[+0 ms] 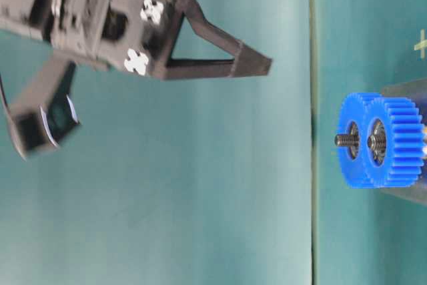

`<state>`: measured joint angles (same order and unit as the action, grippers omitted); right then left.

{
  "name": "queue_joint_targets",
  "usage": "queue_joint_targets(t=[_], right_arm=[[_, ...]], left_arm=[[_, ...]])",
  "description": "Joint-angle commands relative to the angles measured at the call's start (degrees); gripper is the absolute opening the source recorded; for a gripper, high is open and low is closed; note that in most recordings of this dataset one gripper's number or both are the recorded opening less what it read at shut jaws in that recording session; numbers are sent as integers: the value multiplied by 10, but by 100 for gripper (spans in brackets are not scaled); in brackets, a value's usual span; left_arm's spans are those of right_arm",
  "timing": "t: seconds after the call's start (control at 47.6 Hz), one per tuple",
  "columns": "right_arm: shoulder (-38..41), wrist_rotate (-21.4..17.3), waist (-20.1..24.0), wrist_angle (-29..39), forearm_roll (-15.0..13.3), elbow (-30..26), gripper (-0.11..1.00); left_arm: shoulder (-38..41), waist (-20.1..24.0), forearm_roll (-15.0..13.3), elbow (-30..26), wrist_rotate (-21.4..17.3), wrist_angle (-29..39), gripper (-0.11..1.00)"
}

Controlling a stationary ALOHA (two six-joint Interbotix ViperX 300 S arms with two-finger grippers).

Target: Fit the small gear onto the shaft.

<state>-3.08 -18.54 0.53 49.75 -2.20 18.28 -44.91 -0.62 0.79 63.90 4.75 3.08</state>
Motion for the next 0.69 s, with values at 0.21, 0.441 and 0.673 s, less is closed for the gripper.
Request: queue_joint_targets(t=[0.21, 0.441, 0.673], right_arm=[[-33, 6, 0, -46, -1, 54, 0], [-44, 9, 0, -82, -1, 74, 0], [-71, 13, 0, -121, -2, 108, 0]], left_arm=[[-2, -7, 2, -11, -12, -33, 0], [-1, -10, 2, -5, -9, -45, 0], [-2, -13, 2, -4, -3, -80, 0]])
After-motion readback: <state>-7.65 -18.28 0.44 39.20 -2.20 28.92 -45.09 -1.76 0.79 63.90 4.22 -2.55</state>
